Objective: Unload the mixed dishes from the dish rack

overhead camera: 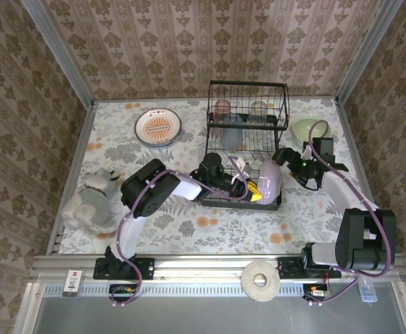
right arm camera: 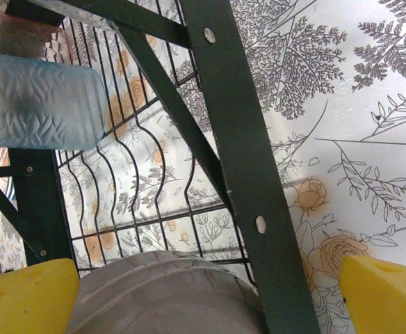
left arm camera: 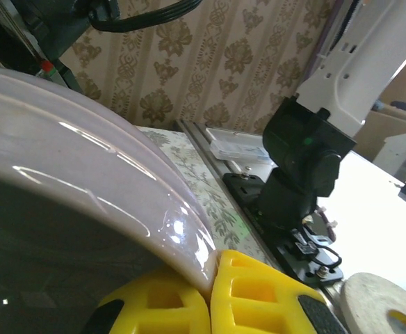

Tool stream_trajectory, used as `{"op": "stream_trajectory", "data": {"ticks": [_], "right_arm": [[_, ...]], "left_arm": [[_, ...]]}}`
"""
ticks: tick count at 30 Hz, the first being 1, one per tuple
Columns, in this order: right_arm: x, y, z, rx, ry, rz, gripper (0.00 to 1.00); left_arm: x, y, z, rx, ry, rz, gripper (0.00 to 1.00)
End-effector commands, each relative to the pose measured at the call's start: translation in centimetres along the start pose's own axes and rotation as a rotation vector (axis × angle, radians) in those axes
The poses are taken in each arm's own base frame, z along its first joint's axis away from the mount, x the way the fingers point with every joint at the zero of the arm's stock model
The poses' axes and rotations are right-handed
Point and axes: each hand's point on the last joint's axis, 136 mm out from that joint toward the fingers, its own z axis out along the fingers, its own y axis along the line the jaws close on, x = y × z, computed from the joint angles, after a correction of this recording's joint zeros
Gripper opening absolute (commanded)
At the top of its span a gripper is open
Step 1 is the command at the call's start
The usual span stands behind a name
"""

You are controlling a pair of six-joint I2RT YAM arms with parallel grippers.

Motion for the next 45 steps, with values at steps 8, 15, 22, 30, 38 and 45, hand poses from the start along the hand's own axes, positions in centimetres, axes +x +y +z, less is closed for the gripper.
{"op": "stream_trajectory", "data": {"ticks": [8, 15, 22, 30, 38, 45], "right_arm": [[-0.3, 0.0, 0.3, 0.011, 0.013, -0.006, 0.97], [-0.5, -0.1, 0.3, 0.020, 0.010, -0.005, 0.97], [-0.3, -0.3, 0.5, 0.029, 0.019, -0.005, 0.97], [-0.2, -0.3, 0.7, 0.024, 0.027, 0.002, 0.97], [0.3, -0.2, 0.8, 0.017, 0.036, 0.002, 0.97], [0.4, -0.1, 0.7, 0.011, 0.034, 0.004, 0.97]], "left_arm": [[-8.8, -0.7, 2.2, -0.094, -0.194, 0.244, 0.00], [-11.7, 2.0, 1.8, -0.184, -0.295, 0.051, 0.00], [-13.0, 2.7, 1.7, -0.160, -0.334, -0.092, 0.00], [-12.4, 4.0, 2.0, -0.162, -0.348, -0.197, 0.10], [-12.3, 5.3, 2.3, -0.172, -0.366, -0.249, 0.29], [-11.5, 6.5, 2.2, -0.190, -0.387, -0.358, 0.38]]}}
